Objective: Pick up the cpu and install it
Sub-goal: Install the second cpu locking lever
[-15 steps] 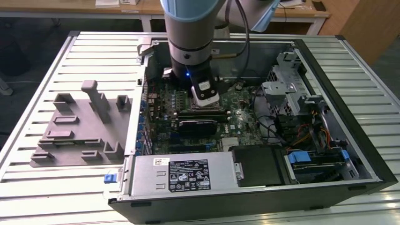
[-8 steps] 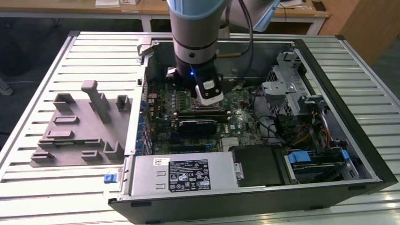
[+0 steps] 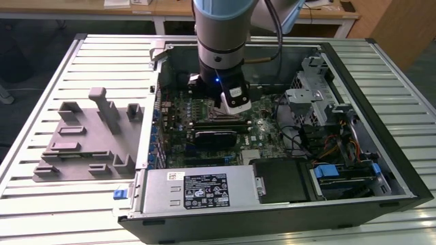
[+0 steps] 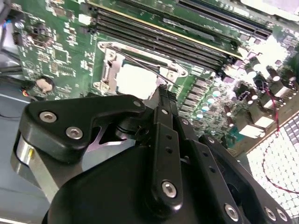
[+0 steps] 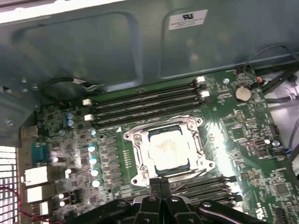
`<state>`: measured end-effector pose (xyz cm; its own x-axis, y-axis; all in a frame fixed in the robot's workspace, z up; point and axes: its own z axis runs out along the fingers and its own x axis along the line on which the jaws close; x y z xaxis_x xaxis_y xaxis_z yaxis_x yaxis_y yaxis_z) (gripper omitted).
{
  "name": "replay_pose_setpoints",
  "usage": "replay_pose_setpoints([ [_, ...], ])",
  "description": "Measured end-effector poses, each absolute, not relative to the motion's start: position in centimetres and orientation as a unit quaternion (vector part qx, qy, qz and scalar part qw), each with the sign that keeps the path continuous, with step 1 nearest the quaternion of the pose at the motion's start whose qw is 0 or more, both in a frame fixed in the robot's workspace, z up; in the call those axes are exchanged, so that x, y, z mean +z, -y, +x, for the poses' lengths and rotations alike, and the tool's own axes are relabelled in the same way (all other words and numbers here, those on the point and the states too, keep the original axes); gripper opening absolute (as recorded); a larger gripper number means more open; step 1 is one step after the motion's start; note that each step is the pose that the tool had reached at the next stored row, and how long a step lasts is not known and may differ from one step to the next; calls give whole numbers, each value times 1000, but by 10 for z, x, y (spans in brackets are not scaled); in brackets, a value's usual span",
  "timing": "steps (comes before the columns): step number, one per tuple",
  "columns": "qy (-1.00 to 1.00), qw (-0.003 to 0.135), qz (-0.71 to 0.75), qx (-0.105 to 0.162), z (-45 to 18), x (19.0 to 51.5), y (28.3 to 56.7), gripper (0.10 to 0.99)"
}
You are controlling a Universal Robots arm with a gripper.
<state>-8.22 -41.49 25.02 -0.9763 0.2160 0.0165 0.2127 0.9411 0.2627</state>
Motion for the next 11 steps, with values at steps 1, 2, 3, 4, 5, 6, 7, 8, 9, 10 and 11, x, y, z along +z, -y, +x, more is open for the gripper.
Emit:
replay_pose_setpoints([
  [1,-985,6,110,132,-81,250,415,106],
  [2,-985,7,110,132,-80,250,415,106],
  [3,-985,7,111,132,-79,249,415,106],
  [4,-985,7,111,132,-79,249,416,106],
  [5,-985,7,112,132,-79,248,416,106],
  [6,-985,7,112,132,-79,247,417,106],
  [7,-985,7,113,132,-79,247,417,106],
  [8,-985,7,113,132,-79,246,418,106],
  [9,-985,7,113,131,-79,245,419,106],
  [10,-985,7,113,131,-79,244,420,106],
  [11,-985,7,113,131,-79,243,421,106],
])
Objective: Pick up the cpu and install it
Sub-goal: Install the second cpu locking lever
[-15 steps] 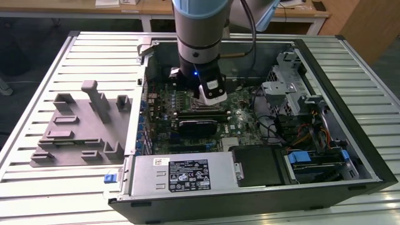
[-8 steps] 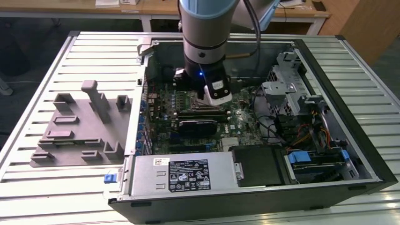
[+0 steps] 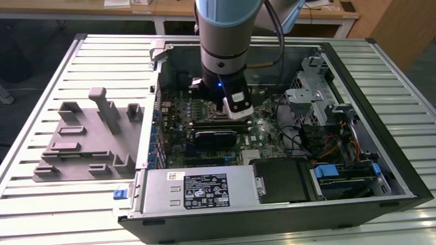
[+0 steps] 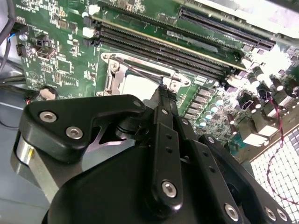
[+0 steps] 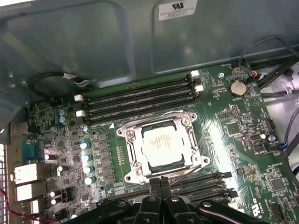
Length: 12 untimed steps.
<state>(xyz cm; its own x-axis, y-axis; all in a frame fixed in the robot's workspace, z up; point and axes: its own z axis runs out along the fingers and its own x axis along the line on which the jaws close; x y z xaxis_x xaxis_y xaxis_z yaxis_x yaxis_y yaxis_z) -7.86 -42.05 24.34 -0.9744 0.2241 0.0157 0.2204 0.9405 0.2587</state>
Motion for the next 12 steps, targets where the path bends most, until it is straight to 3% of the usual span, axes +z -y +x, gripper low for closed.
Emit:
replay_pose_setpoints([
  [12,-985,7,112,131,-88,232,425,106],
])
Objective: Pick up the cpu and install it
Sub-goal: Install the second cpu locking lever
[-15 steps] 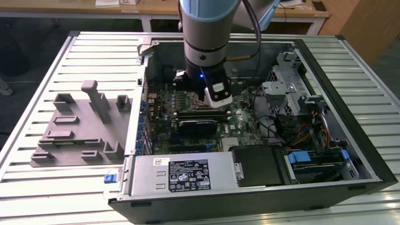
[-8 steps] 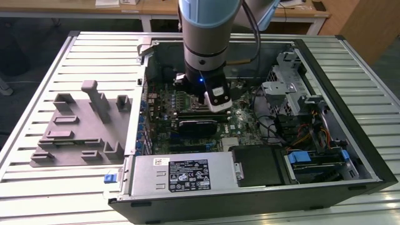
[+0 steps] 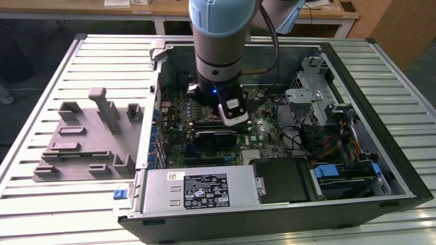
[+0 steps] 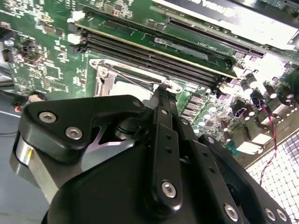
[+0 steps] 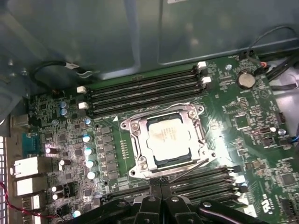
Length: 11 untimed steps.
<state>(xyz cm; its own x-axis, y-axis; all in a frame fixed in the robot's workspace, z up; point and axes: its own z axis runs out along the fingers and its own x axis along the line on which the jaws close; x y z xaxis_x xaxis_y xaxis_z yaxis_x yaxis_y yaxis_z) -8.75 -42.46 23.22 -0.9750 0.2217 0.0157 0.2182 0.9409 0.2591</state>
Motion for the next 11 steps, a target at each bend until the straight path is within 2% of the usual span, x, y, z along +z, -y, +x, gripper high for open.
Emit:
replay_pose_setpoints([
  [11,-985,6,108,135,-95,220,428,106],
])
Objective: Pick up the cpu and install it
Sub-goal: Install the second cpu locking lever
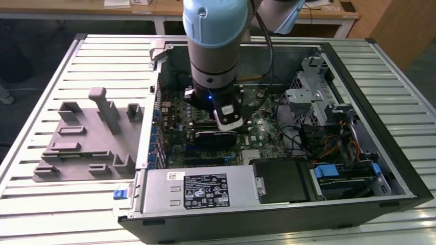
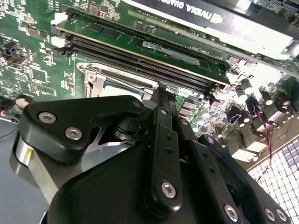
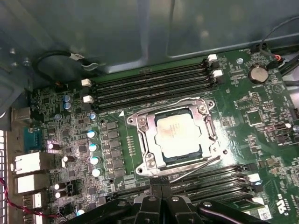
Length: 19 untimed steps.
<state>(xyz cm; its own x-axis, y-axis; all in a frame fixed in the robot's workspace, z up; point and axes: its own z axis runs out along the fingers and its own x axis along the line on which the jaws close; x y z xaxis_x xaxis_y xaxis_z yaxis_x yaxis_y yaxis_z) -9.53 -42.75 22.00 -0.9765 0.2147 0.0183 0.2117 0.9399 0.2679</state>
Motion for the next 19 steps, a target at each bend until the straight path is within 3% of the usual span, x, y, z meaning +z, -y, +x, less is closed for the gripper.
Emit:
replay_pose_setpoints([
  [8,-982,2,103,157,-102,210,431,106],
  [19,-982,0,103,161,-103,200,432,106],
])
